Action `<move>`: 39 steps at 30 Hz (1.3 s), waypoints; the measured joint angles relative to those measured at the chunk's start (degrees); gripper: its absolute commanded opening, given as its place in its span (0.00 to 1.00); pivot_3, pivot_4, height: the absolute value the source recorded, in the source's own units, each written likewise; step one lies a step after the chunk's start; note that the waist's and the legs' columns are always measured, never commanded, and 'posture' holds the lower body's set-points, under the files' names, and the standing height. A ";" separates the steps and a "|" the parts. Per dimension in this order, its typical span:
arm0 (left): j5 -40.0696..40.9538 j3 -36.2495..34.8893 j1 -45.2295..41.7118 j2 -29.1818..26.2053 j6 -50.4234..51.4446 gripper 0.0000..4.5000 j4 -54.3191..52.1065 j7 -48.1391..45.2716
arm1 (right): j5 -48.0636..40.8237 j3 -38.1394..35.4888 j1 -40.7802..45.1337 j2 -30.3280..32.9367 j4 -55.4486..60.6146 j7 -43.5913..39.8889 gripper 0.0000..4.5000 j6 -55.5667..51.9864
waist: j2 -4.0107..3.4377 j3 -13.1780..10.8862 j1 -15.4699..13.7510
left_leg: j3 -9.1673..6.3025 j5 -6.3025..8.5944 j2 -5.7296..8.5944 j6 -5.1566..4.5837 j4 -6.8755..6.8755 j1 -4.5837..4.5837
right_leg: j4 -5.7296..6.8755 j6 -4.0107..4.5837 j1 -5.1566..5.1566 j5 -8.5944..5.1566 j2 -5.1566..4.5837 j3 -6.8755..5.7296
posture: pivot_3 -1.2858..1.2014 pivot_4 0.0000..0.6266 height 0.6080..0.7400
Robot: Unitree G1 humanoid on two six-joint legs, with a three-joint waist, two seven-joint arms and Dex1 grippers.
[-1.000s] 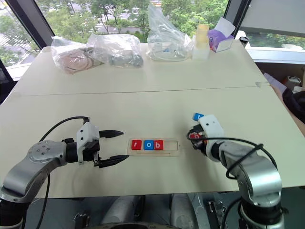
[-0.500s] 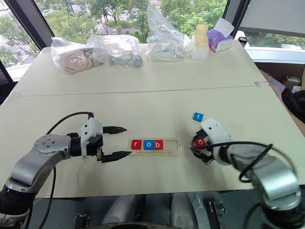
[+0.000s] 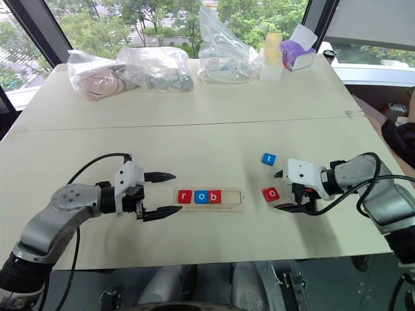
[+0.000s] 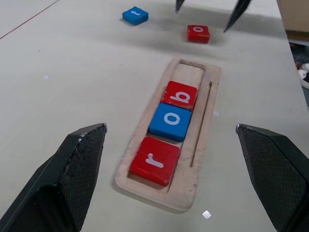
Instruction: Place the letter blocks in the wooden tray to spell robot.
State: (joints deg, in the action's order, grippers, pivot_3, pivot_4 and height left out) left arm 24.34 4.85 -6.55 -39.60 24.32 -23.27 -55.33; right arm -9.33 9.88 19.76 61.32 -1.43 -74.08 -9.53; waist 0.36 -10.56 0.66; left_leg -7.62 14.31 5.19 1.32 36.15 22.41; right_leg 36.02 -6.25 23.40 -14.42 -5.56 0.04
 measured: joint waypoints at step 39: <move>0.11 -1.23 1.73 -0.41 1.72 1.00 -2.80 3.08 | -3.00 7.58 5.45 -14.44 16.91 5.87 0.25 -24.43 | -0.03 -0.01 -1.37 | -0.01 0.00 0.04 0.03 0.00 0.05 | 0.02 0.02 0.08 0.01 -0.04 0.06 | 0.52 0.24 1.00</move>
State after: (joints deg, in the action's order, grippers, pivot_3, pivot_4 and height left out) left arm 24.45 3.62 -4.82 -40.01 26.05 -26.07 -52.25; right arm -12.33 17.46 25.21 46.88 15.48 -68.22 -33.97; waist 0.32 -10.57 -0.72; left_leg -7.63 14.30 5.23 1.35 36.15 22.46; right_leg 36.04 -6.23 23.48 -14.41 -5.61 0.10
